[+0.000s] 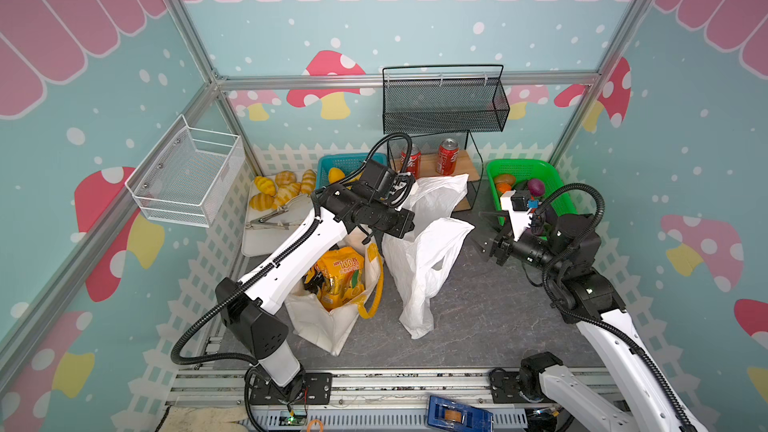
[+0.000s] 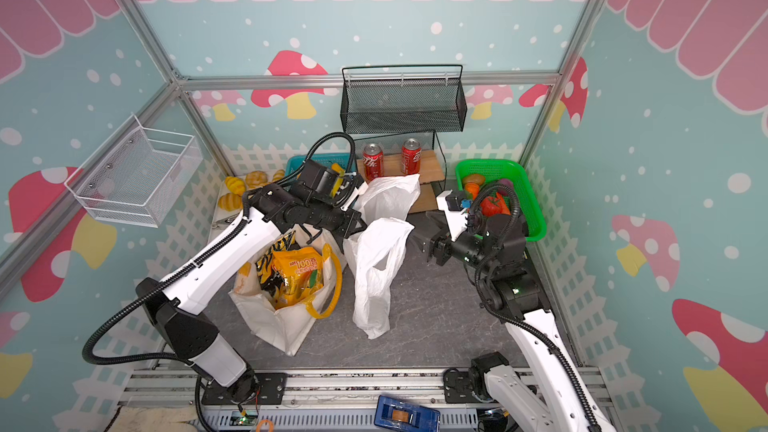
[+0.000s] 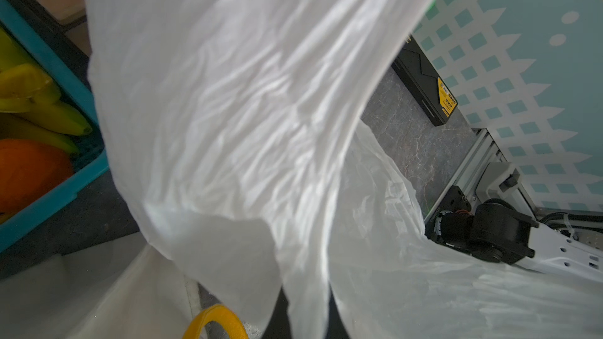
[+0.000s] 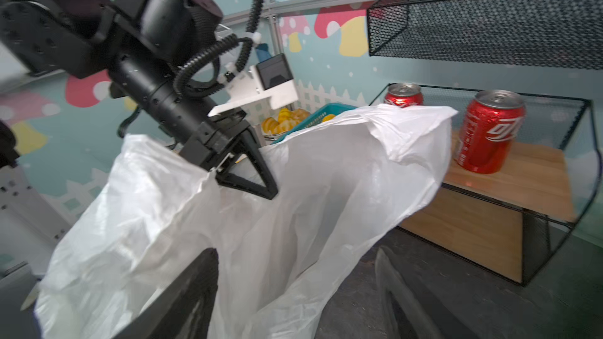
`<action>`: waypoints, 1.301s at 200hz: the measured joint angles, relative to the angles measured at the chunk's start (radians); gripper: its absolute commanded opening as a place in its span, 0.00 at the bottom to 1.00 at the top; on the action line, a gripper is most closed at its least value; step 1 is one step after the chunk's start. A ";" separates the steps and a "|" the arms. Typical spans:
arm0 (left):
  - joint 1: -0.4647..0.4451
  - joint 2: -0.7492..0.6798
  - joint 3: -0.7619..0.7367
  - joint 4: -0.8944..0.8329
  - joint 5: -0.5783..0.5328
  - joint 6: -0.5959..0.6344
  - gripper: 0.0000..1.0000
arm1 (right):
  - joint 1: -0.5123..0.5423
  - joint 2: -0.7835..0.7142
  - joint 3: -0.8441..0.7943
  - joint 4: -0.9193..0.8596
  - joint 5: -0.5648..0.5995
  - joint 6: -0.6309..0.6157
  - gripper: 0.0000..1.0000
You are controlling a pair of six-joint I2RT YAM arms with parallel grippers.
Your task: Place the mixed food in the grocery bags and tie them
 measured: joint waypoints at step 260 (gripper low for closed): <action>0.064 0.149 0.318 -0.099 -0.036 -0.011 0.00 | 0.173 -0.047 -0.211 0.414 -0.472 0.151 0.13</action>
